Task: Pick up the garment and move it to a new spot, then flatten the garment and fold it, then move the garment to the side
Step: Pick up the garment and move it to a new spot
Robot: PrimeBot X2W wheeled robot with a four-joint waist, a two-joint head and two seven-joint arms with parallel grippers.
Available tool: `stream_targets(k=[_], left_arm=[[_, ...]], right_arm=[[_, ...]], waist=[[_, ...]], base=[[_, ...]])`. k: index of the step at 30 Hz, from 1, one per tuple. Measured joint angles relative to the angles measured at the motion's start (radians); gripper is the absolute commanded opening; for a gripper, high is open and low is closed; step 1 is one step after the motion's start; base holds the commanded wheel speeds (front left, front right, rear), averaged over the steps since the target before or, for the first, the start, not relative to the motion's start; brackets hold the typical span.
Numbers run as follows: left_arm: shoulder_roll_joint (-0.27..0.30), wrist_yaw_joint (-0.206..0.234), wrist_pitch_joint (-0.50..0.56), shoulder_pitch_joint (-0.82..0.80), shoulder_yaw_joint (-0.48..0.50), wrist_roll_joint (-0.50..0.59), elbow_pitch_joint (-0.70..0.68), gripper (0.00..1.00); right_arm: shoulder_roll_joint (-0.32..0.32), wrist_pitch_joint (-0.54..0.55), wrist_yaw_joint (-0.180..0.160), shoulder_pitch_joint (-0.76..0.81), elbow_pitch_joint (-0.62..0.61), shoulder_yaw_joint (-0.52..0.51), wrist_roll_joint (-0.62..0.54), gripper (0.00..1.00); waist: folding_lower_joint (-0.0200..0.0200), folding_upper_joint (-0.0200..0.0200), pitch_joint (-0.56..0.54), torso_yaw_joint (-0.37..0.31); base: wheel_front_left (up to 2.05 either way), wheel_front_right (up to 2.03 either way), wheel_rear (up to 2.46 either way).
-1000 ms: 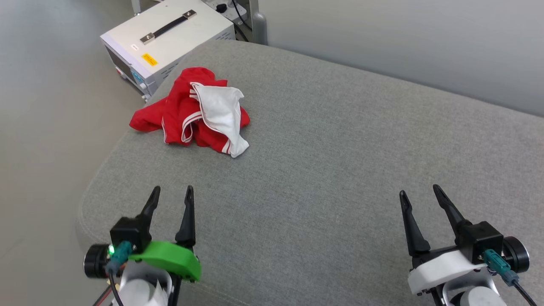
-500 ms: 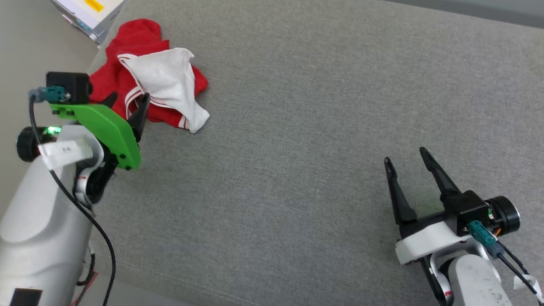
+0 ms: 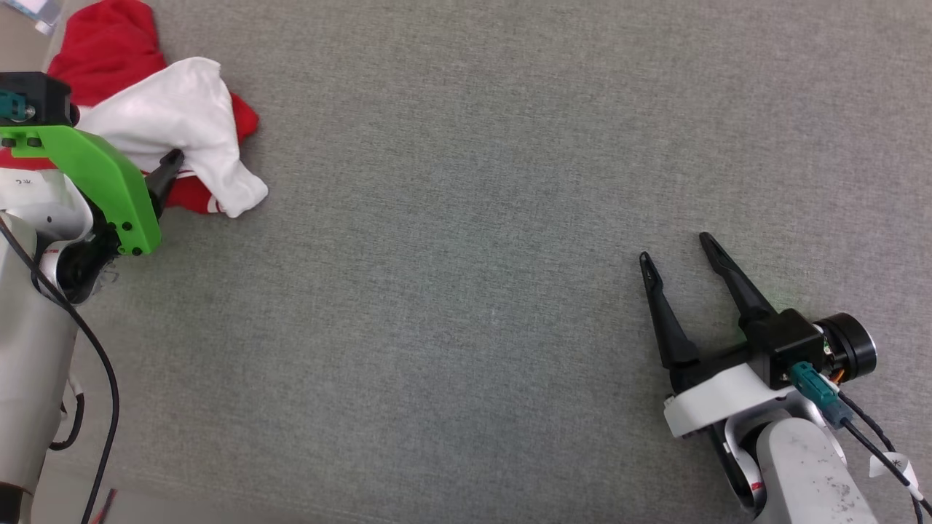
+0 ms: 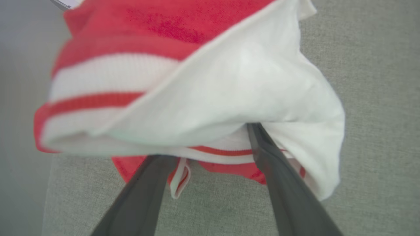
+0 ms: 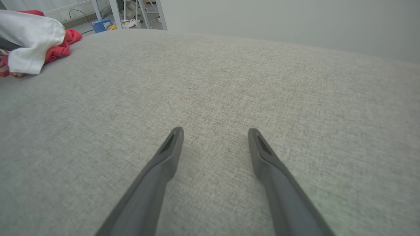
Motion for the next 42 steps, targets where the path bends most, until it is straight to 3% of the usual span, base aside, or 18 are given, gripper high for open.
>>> stream_targets(k=[2,3,4,15,22,34,39,42], left_arm=[[-0.001,0.000,0.004,-0.011,-0.011,0.000,0.026,1.00],[-0.001,0.000,0.003,-0.016,-0.016,0.000,0.036,0.44],[0.000,0.000,-0.002,-0.020,-0.020,-0.002,0.046,0.00],[0.002,0.000,-0.213,-0.010,-0.042,0.004,0.067,0.00],[0.043,0.004,-0.313,0.053,-0.058,0.038,-0.044,0.00],[0.118,0.058,-0.240,0.148,-0.112,0.098,-0.452,0.00],[0.109,0.067,-0.206,0.149,-0.146,0.101,-0.554,0.00],[0.076,0.071,-0.190,0.148,-0.174,0.106,-0.584,0.00]], right_arm=[[0.000,0.000,0.000,-0.007,-0.001,0.001,0.000,1.00],[0.001,0.000,0.000,-0.010,-0.001,0.002,0.000,1.00],[0.001,0.000,0.000,-0.012,-0.001,0.002,0.001,1.00],[0.000,-0.007,0.000,-0.010,0.038,-0.021,0.018,1.00],[0.000,-0.007,0.000,0.040,0.064,-0.045,0.059,1.00],[0.000,-0.007,0.000,0.109,0.073,-0.083,0.118,1.00],[0.000,-0.007,0.000,0.116,0.073,-0.096,0.120,1.00],[0.000,-0.007,0.000,0.116,0.072,-0.102,0.120,1.00]], waist=[[0.0000,0.0000,0.010,-0.010],[0.0000,0.0000,0.014,-0.016],[0.0000,0.0000,0.017,-0.020],[0.0000,0.0000,-0.047,-0.024],[-0.0001,0.0000,-0.151,-0.019],[-0.0002,0.0000,-0.339,-0.032],[-0.0002,0.0001,-0.374,-0.069],[-0.0002,0.0001,-0.384,-0.101]], base=[[0.00,0.00,0.00],[0.00,0.00,0.00],[0.00,0.00,0.00],[0.00,0.00,0.00],[0.00,0.00,0.00],[0.00,0.00,0.00],[0.00,0.00,0.00],[0.00,0.00,0.00]])
